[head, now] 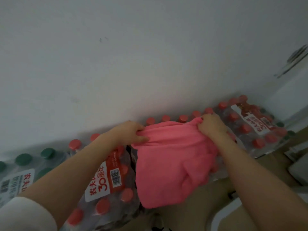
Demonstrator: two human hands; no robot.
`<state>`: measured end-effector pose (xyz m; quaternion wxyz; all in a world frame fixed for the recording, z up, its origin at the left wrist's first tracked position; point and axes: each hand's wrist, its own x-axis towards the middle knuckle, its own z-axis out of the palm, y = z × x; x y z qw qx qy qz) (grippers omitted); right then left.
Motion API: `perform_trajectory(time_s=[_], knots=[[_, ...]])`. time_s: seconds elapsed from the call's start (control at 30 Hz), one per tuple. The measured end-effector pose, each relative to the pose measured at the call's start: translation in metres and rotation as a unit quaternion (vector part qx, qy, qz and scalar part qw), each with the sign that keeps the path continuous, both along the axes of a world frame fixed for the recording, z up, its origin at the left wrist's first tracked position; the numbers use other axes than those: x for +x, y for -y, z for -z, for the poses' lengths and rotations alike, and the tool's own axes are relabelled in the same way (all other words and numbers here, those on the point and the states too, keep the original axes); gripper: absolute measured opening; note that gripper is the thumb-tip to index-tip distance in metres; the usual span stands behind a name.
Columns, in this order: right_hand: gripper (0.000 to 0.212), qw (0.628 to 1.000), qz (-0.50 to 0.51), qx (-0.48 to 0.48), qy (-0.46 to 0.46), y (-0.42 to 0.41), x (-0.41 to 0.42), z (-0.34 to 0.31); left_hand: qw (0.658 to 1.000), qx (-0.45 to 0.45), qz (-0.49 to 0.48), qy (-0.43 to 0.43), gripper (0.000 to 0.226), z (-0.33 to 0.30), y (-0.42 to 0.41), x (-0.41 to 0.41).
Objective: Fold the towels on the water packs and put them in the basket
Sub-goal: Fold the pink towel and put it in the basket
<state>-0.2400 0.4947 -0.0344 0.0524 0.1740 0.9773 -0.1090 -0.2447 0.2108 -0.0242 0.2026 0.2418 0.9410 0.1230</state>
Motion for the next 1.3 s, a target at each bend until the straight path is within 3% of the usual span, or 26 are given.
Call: perform_trajectory(time_s=[0.1,0.17,0.27,0.37,0.53,0.6,0.7,0.77,0.87,0.97,1.03,1.17,1.3], knots=[[0.044,0.991,-0.112,0.065,-0.034,0.01,-0.007,-0.001,0.997,-0.066,0.024,-0.017,0.03,-0.003,-0.006,-0.004],[0.054,0.967,-0.243,-0.011,-0.069,0.022,-0.01,-0.004,0.997,-0.072,0.021,-0.006,0.03,-0.007,-0.007,-0.007],[0.055,0.924,-0.355,-0.141,-0.014,0.042,-0.014,-0.006,0.997,-0.072,0.03,0.006,0.028,-0.014,-0.008,-0.008],[0.058,0.905,-0.4,-0.139,0.029,0.056,-0.017,-0.002,0.993,-0.113,0.038,0.002,0.025,-0.022,-0.007,-0.007],[0.045,0.899,-0.425,-0.101,0.033,0.056,-0.011,-0.008,0.99,-0.138,0.018,-0.034,0.041,-0.038,0.007,0.003],[0.036,0.902,-0.408,-0.138,-0.027,0.055,-0.001,-0.012,0.986,-0.14,0.016,-0.084,0.039,-0.048,0.011,0.008],[0.036,0.895,-0.332,-0.226,-0.194,0.06,0.017,-0.033,0.972,-0.124,0.014,-0.198,0.032,-0.071,0.019,0.017],[0.031,0.874,-0.325,-0.274,-0.235,0.067,0.024,-0.053,0.942,-0.084,0.033,-0.323,0.026,-0.091,0.029,0.024],[0.03,0.857,-0.356,-0.262,-0.265,0.084,0.034,-0.091,0.892,-0.015,0.031,-0.45,0.023,-0.122,0.051,0.037],[0.042,0.844,-0.402,-0.202,-0.292,0.105,0.046,-0.123,0.873,-0.004,-0.012,-0.488,0.027,-0.146,0.072,0.051],[0.038,0.836,-0.44,-0.165,-0.283,0.123,0.052,-0.136,0.866,-0.006,-0.038,-0.499,0.023,-0.157,0.088,0.059],[0.029,0.814,-0.491,-0.189,-0.244,0.16,0.067,-0.154,0.848,-0.001,-0.064,-0.526,0.009,-0.176,0.117,0.073],[0.025,0.835,-0.463,-0.188,-0.231,0.186,0.079,-0.172,0.827,0.046,-0.085,-0.553,0.013,-0.192,0.135,0.086]])
